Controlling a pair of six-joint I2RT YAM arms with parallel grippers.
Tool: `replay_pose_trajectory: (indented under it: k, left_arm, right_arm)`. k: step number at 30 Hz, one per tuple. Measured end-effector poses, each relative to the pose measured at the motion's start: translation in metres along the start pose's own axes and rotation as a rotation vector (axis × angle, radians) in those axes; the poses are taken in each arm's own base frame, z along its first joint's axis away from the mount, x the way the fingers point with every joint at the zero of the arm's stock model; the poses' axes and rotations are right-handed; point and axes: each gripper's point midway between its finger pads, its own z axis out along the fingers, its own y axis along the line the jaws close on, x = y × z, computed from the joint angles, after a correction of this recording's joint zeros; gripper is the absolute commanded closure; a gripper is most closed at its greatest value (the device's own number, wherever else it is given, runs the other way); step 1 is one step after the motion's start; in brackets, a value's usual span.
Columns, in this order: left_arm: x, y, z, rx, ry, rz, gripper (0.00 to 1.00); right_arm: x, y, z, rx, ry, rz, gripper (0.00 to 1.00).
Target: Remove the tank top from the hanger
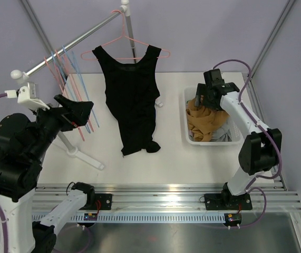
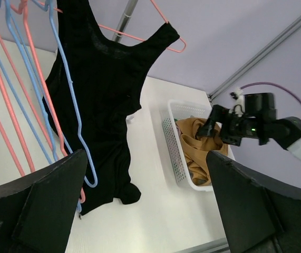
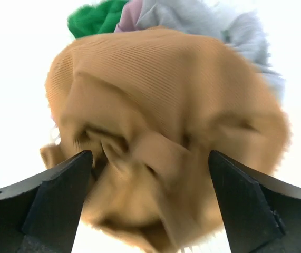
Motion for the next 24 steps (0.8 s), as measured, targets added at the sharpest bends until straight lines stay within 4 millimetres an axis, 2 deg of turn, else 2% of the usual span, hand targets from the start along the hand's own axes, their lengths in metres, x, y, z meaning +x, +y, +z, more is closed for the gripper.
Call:
replay_pose_trajectory:
  k: [3, 6, 10, 13, 16, 19, 20, 24]
  left_arm:
    - [0.001, 0.002, 0.014, -0.017, 0.017, -0.009, 0.01]
    - [0.002, 0.003, 0.022, -0.025, 0.025, -0.01, 0.01]
    - [0.003, 0.0, 0.027, -0.002, 0.033, 0.005, 0.01]
    - [0.011, -0.006, 0.029, 0.058, 0.049, 0.032, 0.01]
    - [0.03, -0.01, 0.031, 0.13, 0.091, 0.064, 0.01]
    - [0.053, -0.01, 0.033, 0.189, 0.148, 0.094, 0.01]
    - [0.063, -0.008, 0.033, 0.206, 0.174, 0.103, 0.01]
    - [0.091, -0.001, 0.031, 0.251, 0.218, 0.127, 0.01]
  right_arm:
    - [-0.019, -0.005, -0.034, -0.021, -0.065, 0.016, 0.01]
    - [-0.04, -0.001, -0.078, -0.109, -0.16, 0.033, 0.0]
    - [-0.061, 0.021, -0.133, -0.325, -0.284, 0.013, 0.01]
    - [-0.081, 0.045, -0.165, -0.486, -0.368, -0.033, 0.01]
    - [-0.104, 0.068, -0.184, -0.609, -0.447, -0.101, 0.02]
    - [-0.13, 0.094, -0.194, -0.724, -0.526, -0.191, 0.03]
    - [-0.133, 0.097, -0.195, -0.734, -0.536, -0.201, 0.03]
    - [-0.165, 0.129, -0.194, -0.848, -0.602, -0.289, 0.04]
